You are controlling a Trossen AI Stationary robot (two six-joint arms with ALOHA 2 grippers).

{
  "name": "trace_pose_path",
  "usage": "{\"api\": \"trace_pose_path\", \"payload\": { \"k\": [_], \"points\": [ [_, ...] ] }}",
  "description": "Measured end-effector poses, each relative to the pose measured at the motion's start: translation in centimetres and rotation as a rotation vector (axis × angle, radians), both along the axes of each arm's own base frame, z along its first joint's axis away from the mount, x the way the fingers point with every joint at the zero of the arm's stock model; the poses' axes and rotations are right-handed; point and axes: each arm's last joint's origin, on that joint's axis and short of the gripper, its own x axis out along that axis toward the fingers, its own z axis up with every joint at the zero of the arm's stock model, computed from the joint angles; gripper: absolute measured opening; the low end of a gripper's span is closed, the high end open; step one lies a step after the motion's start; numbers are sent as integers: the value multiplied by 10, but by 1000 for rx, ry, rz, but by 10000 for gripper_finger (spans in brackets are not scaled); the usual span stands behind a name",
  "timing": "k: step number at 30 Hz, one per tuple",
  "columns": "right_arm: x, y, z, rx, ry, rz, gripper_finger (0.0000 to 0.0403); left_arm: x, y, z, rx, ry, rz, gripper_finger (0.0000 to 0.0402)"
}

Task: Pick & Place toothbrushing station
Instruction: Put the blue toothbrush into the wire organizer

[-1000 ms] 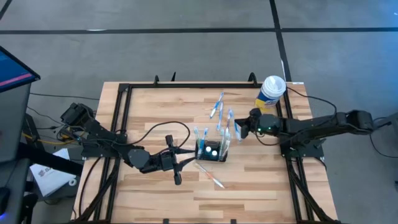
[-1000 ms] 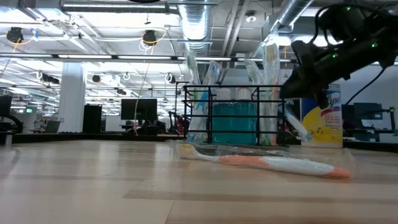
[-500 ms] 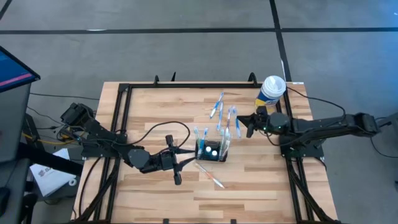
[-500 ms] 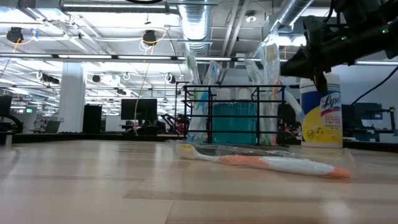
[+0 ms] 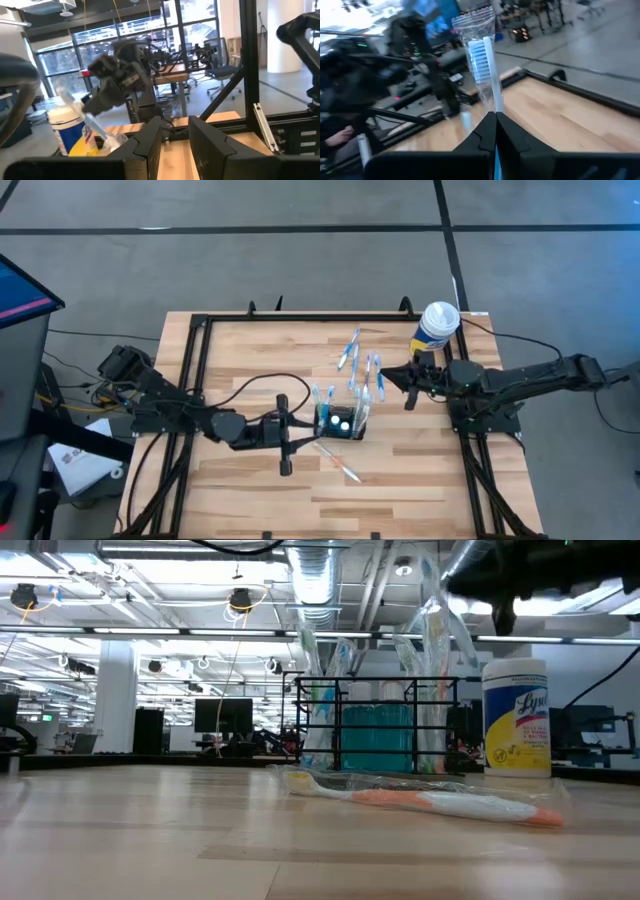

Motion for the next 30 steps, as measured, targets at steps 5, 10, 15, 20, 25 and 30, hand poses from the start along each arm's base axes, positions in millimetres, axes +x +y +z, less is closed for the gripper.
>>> {"api": "trace_pose_path", "payload": {
  "k": [5, 10, 15, 20, 25, 30],
  "points": [
    [0, 11, 22, -55, -47, 50, 0, 4, 8, 0, -44, -8, -27, 92],
    [2, 24, 34, -101, -56, 63, 0, 7, 16, 4, -67, -47, -15, 92],
    [10, 35, 42, -147, -51, 76, 0, 13, 27, 10, -107, -136, -105, 92],
    [20, 47, 52, -194, -62, 112, 0, 22, 40, 7, -146, -186, -118, 92],
    [31, 55, 57, -224, -42, 130, 0, 34, 51, -3, -180, -237, -85, 92],
    [41, 60, 61, -252, -26, 139, 0, 52, 51, -7, -185, -269, -71, 92]
  ]
}}
